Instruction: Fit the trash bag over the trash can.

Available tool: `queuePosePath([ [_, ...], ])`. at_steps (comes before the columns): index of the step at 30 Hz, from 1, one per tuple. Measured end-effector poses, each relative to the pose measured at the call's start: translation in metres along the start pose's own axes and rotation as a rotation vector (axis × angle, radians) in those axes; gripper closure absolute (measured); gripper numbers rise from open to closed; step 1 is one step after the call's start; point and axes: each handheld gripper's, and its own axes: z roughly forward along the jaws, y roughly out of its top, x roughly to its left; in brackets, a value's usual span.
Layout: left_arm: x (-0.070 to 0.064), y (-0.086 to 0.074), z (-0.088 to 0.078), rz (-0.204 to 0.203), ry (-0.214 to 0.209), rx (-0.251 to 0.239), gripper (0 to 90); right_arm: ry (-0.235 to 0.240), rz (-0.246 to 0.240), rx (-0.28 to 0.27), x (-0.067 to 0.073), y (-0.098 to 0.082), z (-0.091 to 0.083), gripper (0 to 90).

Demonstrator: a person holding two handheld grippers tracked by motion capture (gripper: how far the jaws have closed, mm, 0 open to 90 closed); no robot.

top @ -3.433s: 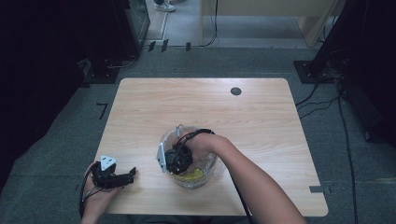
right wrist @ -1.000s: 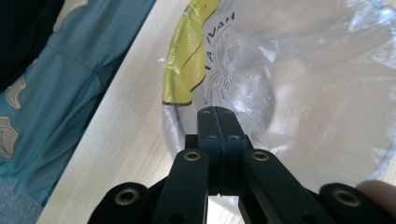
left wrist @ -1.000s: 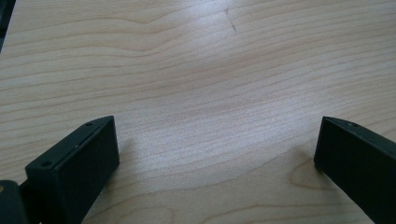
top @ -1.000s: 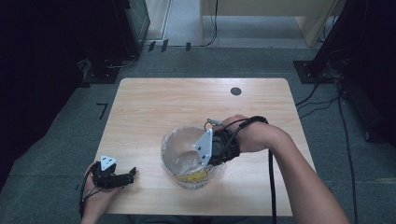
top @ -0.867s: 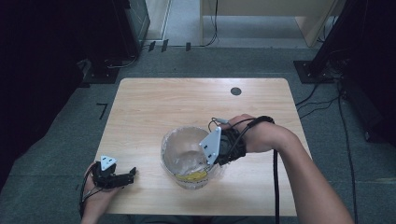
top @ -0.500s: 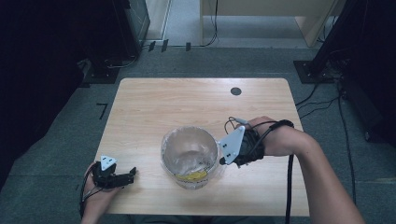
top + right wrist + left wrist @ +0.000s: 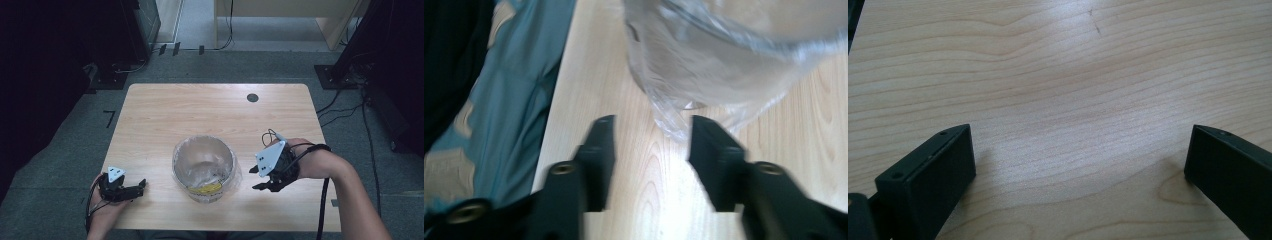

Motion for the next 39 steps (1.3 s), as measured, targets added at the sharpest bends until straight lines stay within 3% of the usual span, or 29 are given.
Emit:
queuePosePath([
  [4,0.000,0.000,0.000,-0.001,0.000,0.000,0.0,-0.056,0.133,-0.085,-0.005,-0.014,0.007,43.4],
  [6,0.000,0.000,0.000,-0.002,-0.001,0.000,0.0,-0.069,0.202,-0.127,-0.006,-0.021,0.013,36.2],
  [10,0.000,0.000,0.001,-0.001,-0.001,-0.001,0.0,-0.041,0.348,-0.207,-0.007,-0.038,0.025,21.2],
  [12,0.000,0.000,0.001,-0.002,-0.001,-0.001,0.0,-0.045,0.417,-0.228,-0.007,-0.048,0.031,14.8],
  [17,0.000,0.000,0.001,-0.001,-0.001,-0.001,0.0,-0.104,0.545,-0.277,-0.007,-0.074,0.043,0.5],
  [23,0.000,0.000,0.000,-0.002,-0.001,0.000,0.0,-0.249,0.719,-0.366,-0.004,-0.102,0.049,0.0],
  [30,0.000,0.001,0.001,-0.001,-0.001,0.000,0.0,-0.496,0.889,-0.397,-0.001,-0.130,0.049,0.0],
  [33,-0.001,0.001,0.001,-0.003,0.001,0.000,0.0,-0.552,0.962,-0.417,0.001,-0.144,0.045,0.0],
  [39,-0.001,0.001,0.001,-0.003,0.002,0.001,0.0,-0.635,1.017,-0.382,0.013,-0.163,0.044,0.0],
])
